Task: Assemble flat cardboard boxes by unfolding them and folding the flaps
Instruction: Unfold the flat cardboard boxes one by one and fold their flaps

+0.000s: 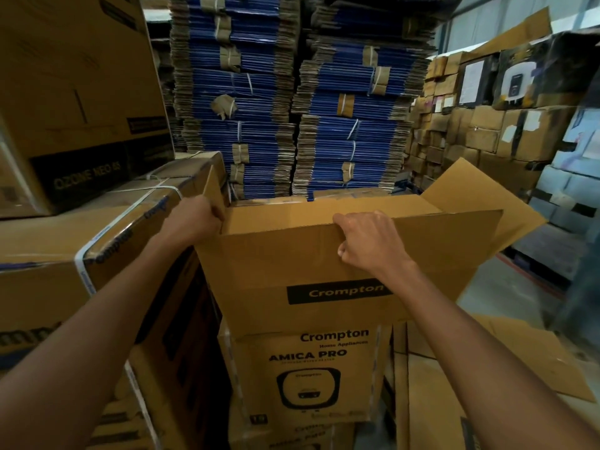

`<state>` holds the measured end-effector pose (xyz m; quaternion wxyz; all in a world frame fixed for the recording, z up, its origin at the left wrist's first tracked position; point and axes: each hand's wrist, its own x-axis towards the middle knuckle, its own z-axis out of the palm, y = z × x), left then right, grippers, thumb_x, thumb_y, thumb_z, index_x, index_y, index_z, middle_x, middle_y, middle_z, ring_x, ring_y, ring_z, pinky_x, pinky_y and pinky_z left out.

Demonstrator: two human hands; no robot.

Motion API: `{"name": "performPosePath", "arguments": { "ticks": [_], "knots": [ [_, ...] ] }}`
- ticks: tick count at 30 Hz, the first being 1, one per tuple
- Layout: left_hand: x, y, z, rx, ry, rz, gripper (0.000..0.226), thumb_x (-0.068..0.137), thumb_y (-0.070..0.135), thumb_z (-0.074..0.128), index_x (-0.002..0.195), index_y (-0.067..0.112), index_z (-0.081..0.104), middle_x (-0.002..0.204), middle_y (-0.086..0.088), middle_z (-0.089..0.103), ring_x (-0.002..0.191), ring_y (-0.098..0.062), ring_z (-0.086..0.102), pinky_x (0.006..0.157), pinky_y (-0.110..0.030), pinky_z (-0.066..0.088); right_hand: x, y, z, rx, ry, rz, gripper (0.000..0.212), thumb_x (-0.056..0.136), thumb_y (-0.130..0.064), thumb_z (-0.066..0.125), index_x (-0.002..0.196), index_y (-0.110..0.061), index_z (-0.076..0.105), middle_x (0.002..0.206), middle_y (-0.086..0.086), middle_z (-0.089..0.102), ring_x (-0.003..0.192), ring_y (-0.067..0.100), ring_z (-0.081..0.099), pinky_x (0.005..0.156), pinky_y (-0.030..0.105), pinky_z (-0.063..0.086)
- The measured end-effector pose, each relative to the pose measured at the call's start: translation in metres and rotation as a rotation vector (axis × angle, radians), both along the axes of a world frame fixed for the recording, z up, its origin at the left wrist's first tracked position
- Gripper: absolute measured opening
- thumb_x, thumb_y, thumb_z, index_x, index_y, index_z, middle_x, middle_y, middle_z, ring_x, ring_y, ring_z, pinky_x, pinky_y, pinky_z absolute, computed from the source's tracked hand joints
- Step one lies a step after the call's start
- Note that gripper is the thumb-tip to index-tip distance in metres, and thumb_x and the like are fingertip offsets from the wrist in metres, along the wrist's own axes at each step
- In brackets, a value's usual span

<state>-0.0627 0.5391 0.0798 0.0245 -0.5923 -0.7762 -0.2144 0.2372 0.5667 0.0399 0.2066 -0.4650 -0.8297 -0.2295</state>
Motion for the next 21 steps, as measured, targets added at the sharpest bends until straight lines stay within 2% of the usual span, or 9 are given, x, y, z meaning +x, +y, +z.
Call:
{"name": "performPosePath", "arguments": {
  "ticks": [3,6,9,11,13,15,18,21],
  "knots": [
    [-0.004,-0.008,-0.014,0.125,-0.156,0.002,0.02,0.097,0.005,0.054,0.107,0.014,0.069,0.115,-0.003,0.066,0.095,-0.015,0.064,0.069,-0.024,0.05,-0.005,-0.002,0.005,-0.049,-0.043,-0.032,0.023,0.085,-0.019,0.071,0.107,-0.019,0.065,0.08,-0.002,0.066,0.077,0.02,0.065,0.084,0.04,0.055],
    [0.002,-0.011,-0.014,0.125,-0.138,-0.022,0.028,0.097,-0.001,0.052,0.113,0.013,0.071,0.131,-0.008,0.058,0.107,-0.02,0.063,0.09,-0.037,0.057,-0.002,-0.005,0.013,-0.149,-0.091,-0.01,0.033,0.088,-0.033,0.075,0.117,-0.021,0.064,0.088,-0.002,0.065,0.085,0.019,0.063,0.079,0.034,0.053],
    [0.007,-0.007,-0.015,0.015,0.008,0.017,0.036,0.096,0.0,0.054,0.126,0.013,0.068,0.147,-0.013,0.045,0.127,-0.032,0.052,0.112,-0.049,0.043,0.004,-0.002,0.03,-0.471,0.011,0.035,0.057,0.084,-0.066,0.064,0.114,-0.018,0.068,0.096,0.0,0.066,0.095,0.022,0.061,0.08,0.034,0.045],
    [0.008,-0.007,-0.016,-0.038,0.053,0.029,0.038,0.098,0.005,0.055,0.134,0.014,0.063,0.151,-0.014,0.039,0.132,-0.035,0.047,0.116,-0.051,0.039,0.009,0.005,0.047,-0.682,0.128,0.117,0.072,0.084,-0.075,0.045,0.105,-0.012,0.072,0.101,0.008,0.071,0.097,0.029,0.066,0.081,0.039,0.052],
    [0.011,-0.011,-0.016,-0.077,0.07,0.012,0.042,0.098,0.005,0.055,0.139,0.011,0.059,0.155,-0.011,0.033,0.134,-0.033,0.044,0.114,-0.046,0.038,0.012,0.016,0.061,-0.814,0.238,0.159,0.066,0.098,-0.064,0.032,0.099,-0.012,0.073,0.103,0.01,0.072,0.097,0.028,0.067,0.085,0.039,0.052],
    [0.014,-0.015,-0.017,-0.099,0.086,-0.021,0.046,0.096,0.001,0.057,0.142,0.006,0.054,0.158,-0.01,0.029,0.132,-0.029,0.046,0.108,-0.038,0.042,0.011,0.032,0.062,-0.89,0.243,0.08,0.05,0.107,-0.049,0.037,0.102,-0.015,0.074,0.104,0.003,0.07,0.098,0.023,0.066,0.085,0.038,0.05],
    [0.016,-0.022,-0.019,-0.083,0.074,-0.037,0.05,0.095,-0.001,0.058,0.144,0.004,0.051,0.159,-0.009,0.026,0.131,-0.027,0.046,0.104,-0.035,0.045,0.006,0.059,0.048,-1.019,-0.036,-0.167,0.031,0.101,-0.039,0.056,0.119,-0.018,0.07,0.121,0.003,0.067,0.108,0.023,0.063,0.099,0.045,0.05],
    [0.014,-0.027,-0.023,-0.07,0.058,-0.051,0.055,0.093,-0.002,0.06,0.146,0.006,0.049,0.161,-0.006,0.023,0.131,-0.026,0.046,0.1,-0.031,0.047,-0.001,0.078,0.037,-1.148,-0.181,-0.351,0.037,0.091,-0.041,0.07,0.12,-0.019,0.067,0.127,0.006,0.063,0.108,0.024,0.061,0.094,0.043,0.051]
  ]
}}
